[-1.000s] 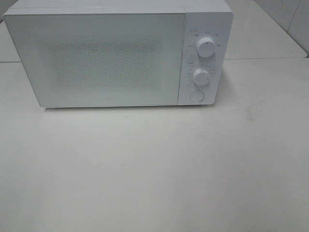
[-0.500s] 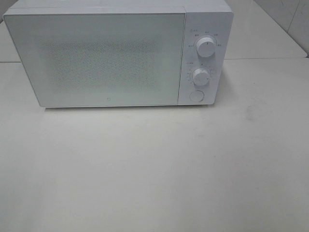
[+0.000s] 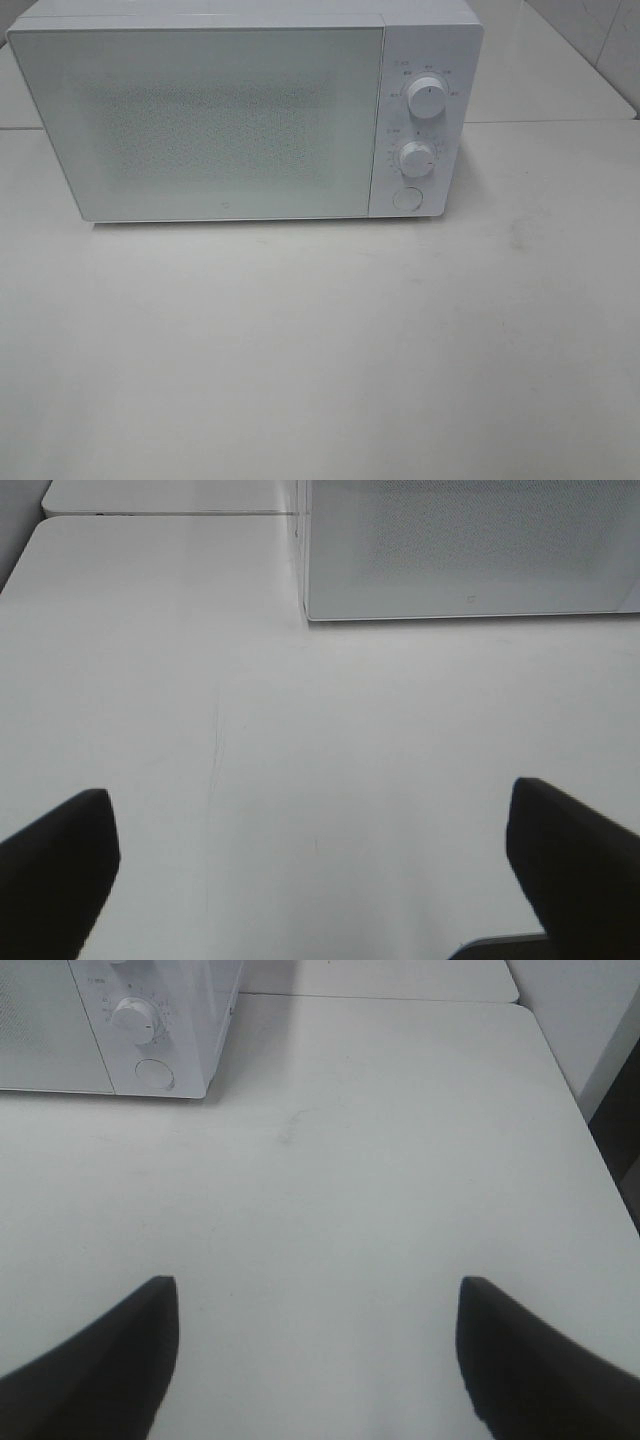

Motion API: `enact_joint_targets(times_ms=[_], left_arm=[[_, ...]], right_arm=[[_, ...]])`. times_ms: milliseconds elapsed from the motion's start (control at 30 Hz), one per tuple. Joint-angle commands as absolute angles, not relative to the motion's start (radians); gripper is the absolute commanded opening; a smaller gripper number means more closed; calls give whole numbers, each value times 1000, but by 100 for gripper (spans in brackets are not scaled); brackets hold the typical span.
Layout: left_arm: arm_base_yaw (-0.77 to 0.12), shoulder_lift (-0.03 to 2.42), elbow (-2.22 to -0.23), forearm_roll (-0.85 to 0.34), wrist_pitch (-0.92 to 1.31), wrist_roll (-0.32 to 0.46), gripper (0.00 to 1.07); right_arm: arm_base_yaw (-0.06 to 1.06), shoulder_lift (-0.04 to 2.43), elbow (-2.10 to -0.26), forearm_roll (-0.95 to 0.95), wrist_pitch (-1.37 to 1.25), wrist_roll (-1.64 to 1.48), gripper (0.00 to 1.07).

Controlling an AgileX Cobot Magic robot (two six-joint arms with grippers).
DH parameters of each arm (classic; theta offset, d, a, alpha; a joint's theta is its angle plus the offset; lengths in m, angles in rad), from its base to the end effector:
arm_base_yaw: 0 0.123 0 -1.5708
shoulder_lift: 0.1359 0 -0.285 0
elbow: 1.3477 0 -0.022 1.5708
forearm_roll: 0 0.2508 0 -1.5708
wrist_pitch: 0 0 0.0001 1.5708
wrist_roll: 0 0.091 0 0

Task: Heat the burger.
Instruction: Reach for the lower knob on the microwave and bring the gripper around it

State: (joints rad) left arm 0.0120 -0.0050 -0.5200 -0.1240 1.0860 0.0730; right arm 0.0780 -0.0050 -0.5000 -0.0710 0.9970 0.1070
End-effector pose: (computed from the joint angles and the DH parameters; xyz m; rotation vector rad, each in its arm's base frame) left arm -0.0093 -0.0101 0.2812 0.0716 2.0384 -0.0950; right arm -0.0028 -0.0057 0.2827 0.0294 1.9737 0.0366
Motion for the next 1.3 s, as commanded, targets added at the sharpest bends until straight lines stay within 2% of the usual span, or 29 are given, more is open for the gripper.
enact_joint_targets(times_ms=[33, 267, 767, 1033, 1133, 1300], left_arm=[[9, -26, -518, -133, 1073, 73, 98], [9, -26, -518, -133, 1073, 73, 98], [9, -26, -518, -134, 1073, 73, 98], [9, -26, -518, -134, 1073, 73, 98], [9, -26, -518, -134, 1073, 73, 98], [9, -26, -518, -134, 1073, 73, 98]], right_arm=[[75, -31, -497, -73, 992, 98, 75], [75, 19, -527, -58, 935, 102, 77], [75, 357, -502, -49, 642, 102, 76], [75, 520, -402, -46, 342, 102, 77], [75, 537, -386, -46, 302, 104, 76], [75, 658, -293, -46, 38, 164, 77]])
